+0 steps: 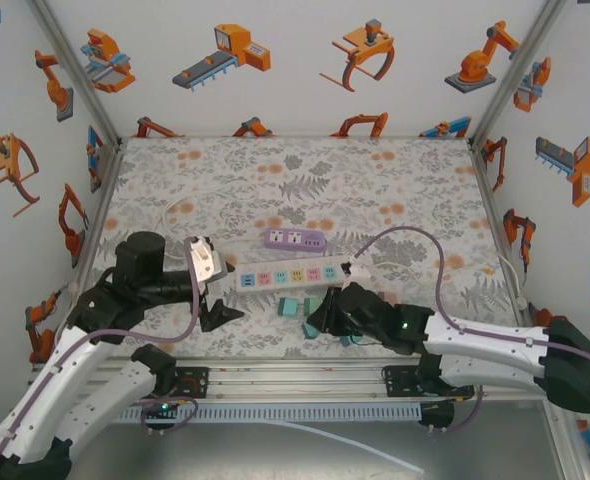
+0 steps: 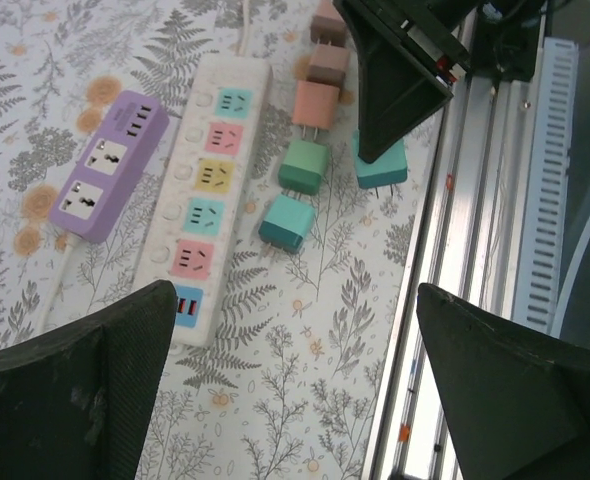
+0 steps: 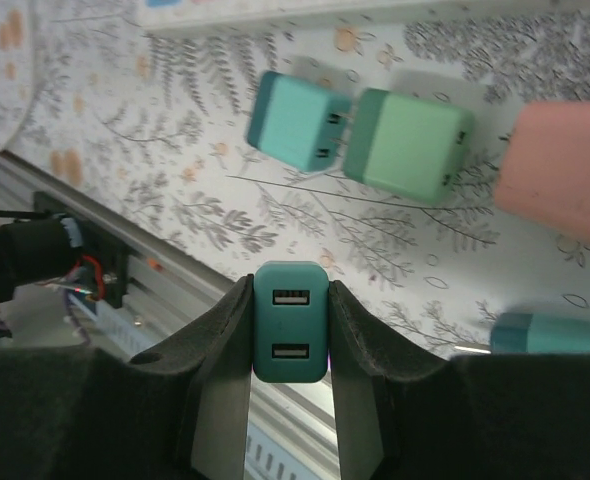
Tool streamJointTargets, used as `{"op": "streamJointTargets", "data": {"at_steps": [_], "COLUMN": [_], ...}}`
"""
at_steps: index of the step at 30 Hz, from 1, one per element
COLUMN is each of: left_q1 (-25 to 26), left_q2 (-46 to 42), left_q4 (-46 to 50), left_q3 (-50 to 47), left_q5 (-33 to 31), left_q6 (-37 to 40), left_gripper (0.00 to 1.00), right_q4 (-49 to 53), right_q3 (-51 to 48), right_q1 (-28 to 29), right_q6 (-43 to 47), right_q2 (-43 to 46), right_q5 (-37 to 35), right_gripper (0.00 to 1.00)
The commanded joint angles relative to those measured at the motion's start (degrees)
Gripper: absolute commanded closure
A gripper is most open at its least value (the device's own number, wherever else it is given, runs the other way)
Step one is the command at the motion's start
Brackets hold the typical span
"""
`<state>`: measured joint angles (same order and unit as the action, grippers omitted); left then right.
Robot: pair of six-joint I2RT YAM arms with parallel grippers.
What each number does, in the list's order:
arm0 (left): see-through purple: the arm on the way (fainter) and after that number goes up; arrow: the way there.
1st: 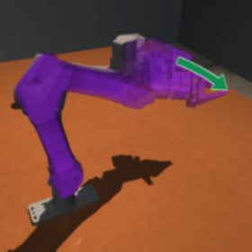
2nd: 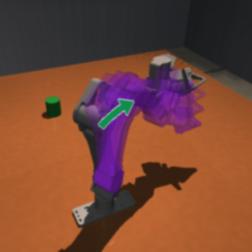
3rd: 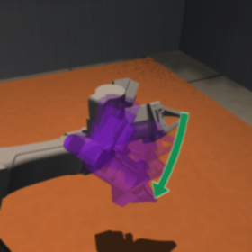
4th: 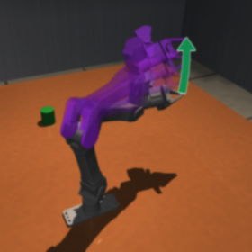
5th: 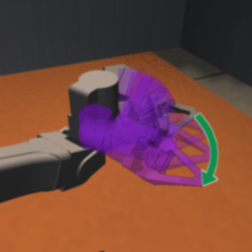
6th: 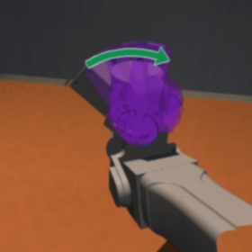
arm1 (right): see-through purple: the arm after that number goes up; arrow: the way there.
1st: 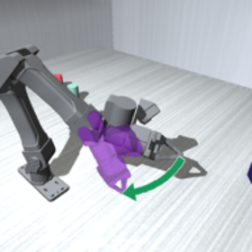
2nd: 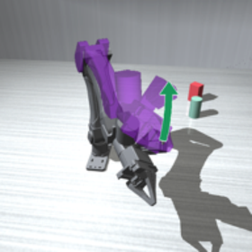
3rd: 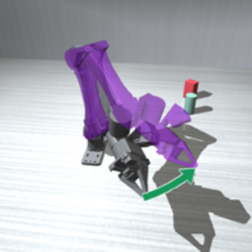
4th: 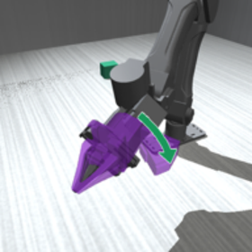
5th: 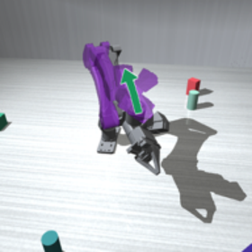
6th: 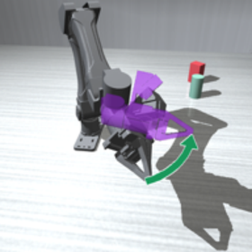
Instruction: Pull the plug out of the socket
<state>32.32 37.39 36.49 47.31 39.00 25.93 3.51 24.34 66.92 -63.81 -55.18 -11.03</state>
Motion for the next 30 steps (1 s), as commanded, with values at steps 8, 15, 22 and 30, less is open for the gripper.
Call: {"op": "streamJointTargets", "data": {"at_steps": [8,15,22,30], "left_q1": [0.54,1.17,1.52,1.61], "left_q2": [3.16,4.09,4.8,3.89], "left_q4": [2.01,1.86,1.39,0.07], "left_q3": [-1.25,-1.61,-2.13,-3.1], "left_q5": [1.62,0.75,-0.85,-2.08], "left_q6": [5.02,6.08,5.48,4.4], "left_gripper": [0.03,0.03,0.03,0.03], "right_q4": [-13.62,-11.78,-9.12,-4.09], "right_q3": [-5.89,-6.19,-6.42,-5.25], "right_q1": [0.7,1.52,2.23,2.42], "right_q6": [-5.22,-6.88,-7.56,-6.37], "right_q2": [-5.87,-7.05,-6.2,-1.05], "right_q5": [-4.61,-5.87,-6.86,-9.26], "right_gripper": [0.67,0.54,0.51,0.5]}}
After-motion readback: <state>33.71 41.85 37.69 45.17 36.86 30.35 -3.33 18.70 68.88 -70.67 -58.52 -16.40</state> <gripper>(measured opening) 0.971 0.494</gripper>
